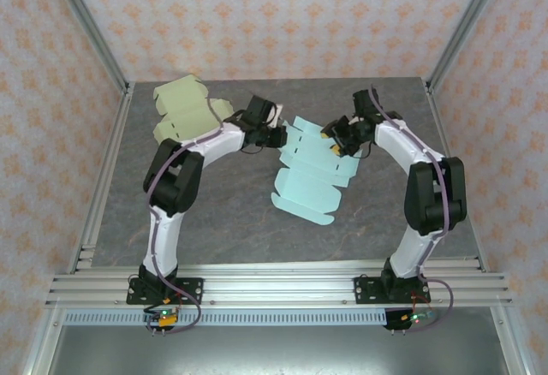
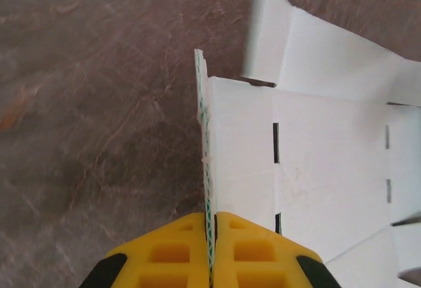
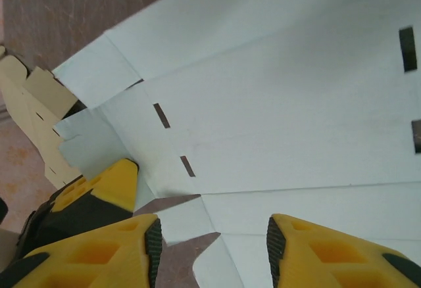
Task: Fold the paper box
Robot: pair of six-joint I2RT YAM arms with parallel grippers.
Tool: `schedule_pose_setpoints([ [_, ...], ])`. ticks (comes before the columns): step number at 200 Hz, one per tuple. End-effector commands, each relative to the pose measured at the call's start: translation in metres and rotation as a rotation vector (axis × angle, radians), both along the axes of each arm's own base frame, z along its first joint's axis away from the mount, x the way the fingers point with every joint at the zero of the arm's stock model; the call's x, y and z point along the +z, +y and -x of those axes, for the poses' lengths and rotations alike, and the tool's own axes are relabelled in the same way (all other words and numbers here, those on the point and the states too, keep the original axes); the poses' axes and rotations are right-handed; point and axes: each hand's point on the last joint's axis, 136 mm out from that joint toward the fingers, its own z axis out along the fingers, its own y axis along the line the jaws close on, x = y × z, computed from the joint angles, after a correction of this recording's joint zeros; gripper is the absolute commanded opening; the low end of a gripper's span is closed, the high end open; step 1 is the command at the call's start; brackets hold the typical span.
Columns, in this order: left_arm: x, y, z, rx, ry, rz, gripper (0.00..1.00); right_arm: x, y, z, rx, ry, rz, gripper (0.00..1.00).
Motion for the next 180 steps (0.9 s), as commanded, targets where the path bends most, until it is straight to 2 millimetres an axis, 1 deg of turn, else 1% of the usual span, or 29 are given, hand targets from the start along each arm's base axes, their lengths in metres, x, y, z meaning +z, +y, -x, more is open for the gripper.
schedule_pose_setpoints([
  [1, 0.049, -0.015, -0.013, 0.052, -0.217, 0.213, 0.00, -0.008, -0.001, 0.002, 0.007, 0.058, 0.039, 0.51],
  [10, 0.051, -0.010, -0.011, 0.065, -0.290, 0.226, 0.00, -0.010, -0.002, 0.001, -0.018, 0.094, 0.042, 0.54],
  [18, 0.053, -0.006, -0.008, 0.077, -0.347, 0.245, 0.00, -0.009, 0.003, 0.001, -0.048, 0.136, 0.001, 0.55],
  [32, 0.056, -0.004, 0.000, 0.061, -0.425, 0.285, 0.00, -0.004, 0.023, -0.005, -0.115, 0.199, -0.166, 0.57],
  [42, 0.056, -0.005, 0.004, 0.044, -0.465, 0.291, 0.00, -0.001, 0.029, -0.010, -0.202, 0.241, -0.262, 0.60],
  [51, 0.057, -0.008, 0.010, 0.017, -0.504, 0.295, 0.00, 0.000, 0.029, -0.015, -0.282, 0.268, -0.301, 0.64],
  [57, 0.059, -0.009, 0.013, 0.008, -0.534, 0.297, 0.00, 0.002, 0.027, -0.016, -0.328, 0.280, -0.307, 0.68],
  [60, 0.060, -0.010, 0.016, -0.001, -0.553, 0.299, 0.00, 0.003, 0.026, -0.017, -0.350, 0.284, -0.309, 0.74],
  [62, 0.060, -0.011, 0.017, -0.007, -0.565, 0.298, 0.00, 0.004, 0.025, -0.018, -0.363, 0.287, -0.309, 0.77],
  [76, 0.061, -0.014, 0.026, -0.036, -0.651, 0.286, 0.00, 0.013, 0.020, -0.027, -0.411, 0.278, -0.302, 0.79],
  [81, 0.059, -0.014, 0.028, -0.039, -0.659, 0.285, 0.00, 0.012, 0.018, -0.027, -0.435, 0.297, -0.285, 0.81],
  [85, 0.058, -0.015, 0.029, -0.042, -0.665, 0.289, 0.00, 0.013, 0.016, -0.028, -0.450, 0.310, -0.272, 0.81],
  [95, 0.057, -0.013, 0.031, -0.035, -0.683, 0.301, 0.00, 0.009, 0.009, -0.024, -0.491, 0.381, -0.227, 0.81],
  [110, 0.059, -0.010, 0.034, -0.014, -0.712, 0.329, 0.00, -0.001, 0.009, -0.024, -0.516, 0.460, -0.220, 0.81],
  [118, 0.061, -0.011, 0.036, -0.020, -0.725, 0.334, 0.00, -0.003, 0.013, -0.031, -0.524, 0.465, -0.241, 0.80],
  [133, 0.060, -0.015, 0.040, -0.045, -0.738, 0.314, 0.00, -0.005, 0.013, -0.038, -0.542, 0.480, -0.245, 0.79],
  [160, 0.057, -0.018, 0.043, -0.059, -0.746, 0.290, 0.00, 0.001, 0.009, -0.046, -0.578, 0.466, -0.235, 0.79],
  [170, 0.054, -0.017, 0.042, -0.053, -0.742, 0.273, 0.00, 0.003, 0.010, -0.050, -0.573, 0.459, -0.239, 0.76],
  [180, 0.050, -0.014, 0.041, -0.038, -0.736, 0.260, 0.00, 0.005, 0.009, -0.051, -0.563, 0.455, -0.226, 0.67],
])
